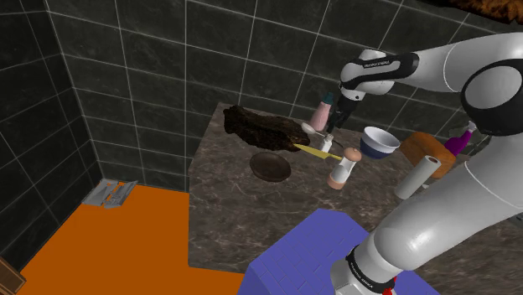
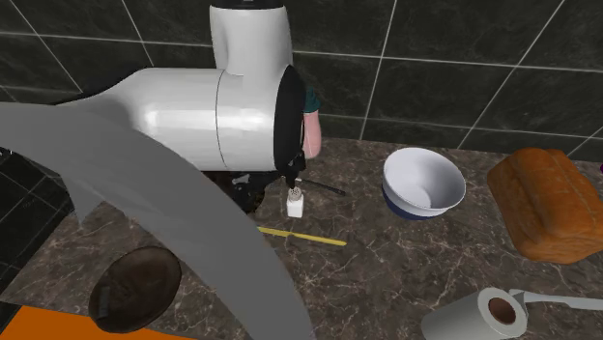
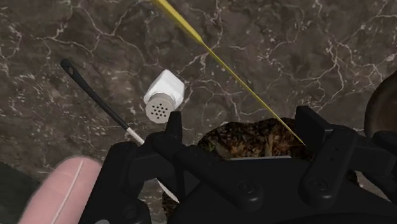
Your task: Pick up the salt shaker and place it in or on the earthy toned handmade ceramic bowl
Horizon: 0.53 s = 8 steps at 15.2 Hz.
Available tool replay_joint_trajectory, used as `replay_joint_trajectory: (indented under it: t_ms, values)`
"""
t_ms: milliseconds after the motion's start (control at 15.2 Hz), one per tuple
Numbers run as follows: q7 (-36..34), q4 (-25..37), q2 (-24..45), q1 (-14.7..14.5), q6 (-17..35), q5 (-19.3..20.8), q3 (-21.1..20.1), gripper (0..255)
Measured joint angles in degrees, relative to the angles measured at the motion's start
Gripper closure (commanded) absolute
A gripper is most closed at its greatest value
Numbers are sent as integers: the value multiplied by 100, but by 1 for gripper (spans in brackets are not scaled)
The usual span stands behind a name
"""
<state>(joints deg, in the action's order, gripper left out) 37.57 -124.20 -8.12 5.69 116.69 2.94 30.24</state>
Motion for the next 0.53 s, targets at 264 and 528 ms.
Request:
replay_joint_trajectory:
  t_ms: [264, 528]
  values:
    - [634, 474, 855, 145, 245, -461, 297, 0]
    - [996, 775, 1403, 276, 380, -803, 378, 0]
